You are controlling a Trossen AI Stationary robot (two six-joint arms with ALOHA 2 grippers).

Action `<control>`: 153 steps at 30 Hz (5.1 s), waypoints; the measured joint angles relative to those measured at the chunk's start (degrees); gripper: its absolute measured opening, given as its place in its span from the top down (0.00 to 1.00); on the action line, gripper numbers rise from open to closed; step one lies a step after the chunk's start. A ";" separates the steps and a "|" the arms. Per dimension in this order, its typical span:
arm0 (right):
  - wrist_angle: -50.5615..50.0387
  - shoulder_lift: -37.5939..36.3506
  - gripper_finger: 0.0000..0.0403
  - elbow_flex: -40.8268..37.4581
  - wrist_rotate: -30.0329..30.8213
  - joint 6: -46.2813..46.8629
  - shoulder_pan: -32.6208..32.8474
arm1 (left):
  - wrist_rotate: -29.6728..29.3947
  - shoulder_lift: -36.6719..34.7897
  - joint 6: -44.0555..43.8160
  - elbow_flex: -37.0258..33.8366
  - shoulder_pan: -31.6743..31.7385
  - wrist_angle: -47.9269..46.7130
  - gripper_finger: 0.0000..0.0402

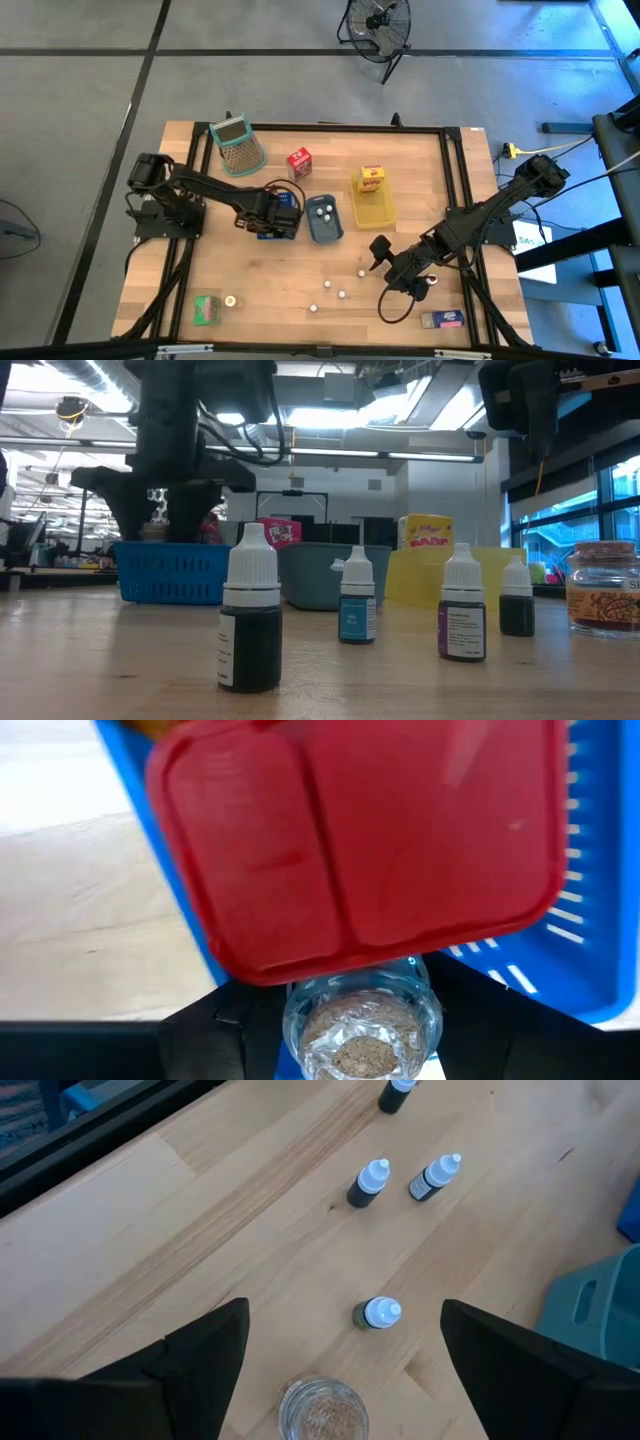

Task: Pick & Place Kitchen Items
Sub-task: Put the left brown seasoning bottle into the blue bin, then put the small food coloring bottle into the gray bin

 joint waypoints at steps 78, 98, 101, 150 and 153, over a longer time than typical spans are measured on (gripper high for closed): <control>7.06 -0.01 0.17 -0.02 0.00 1.10 -2.03 | -23.93 0.03 21.17 24.60 -9.51 -30.64 0.35; 13.22 -0.01 0.17 -0.02 1.63 5.21 -3.98 | -30.39 0.03 45.96 24.56 -23.70 -15.03 0.35; 14.49 0.00 0.17 -0.02 4.40 6.82 -4.10 | -30.44 0.03 53.07 24.56 -25.40 -8.20 0.36; 1.07 -8.46 0.18 -0.02 24.44 24.04 -9.76 | 6.83 16.59 95.56 24.42 -12.73 24.25 0.35; -0.26 -8.57 0.18 -0.02 26.38 24.03 -9.88 | 8.33 16.69 95.77 24.46 -11.61 23.51 0.35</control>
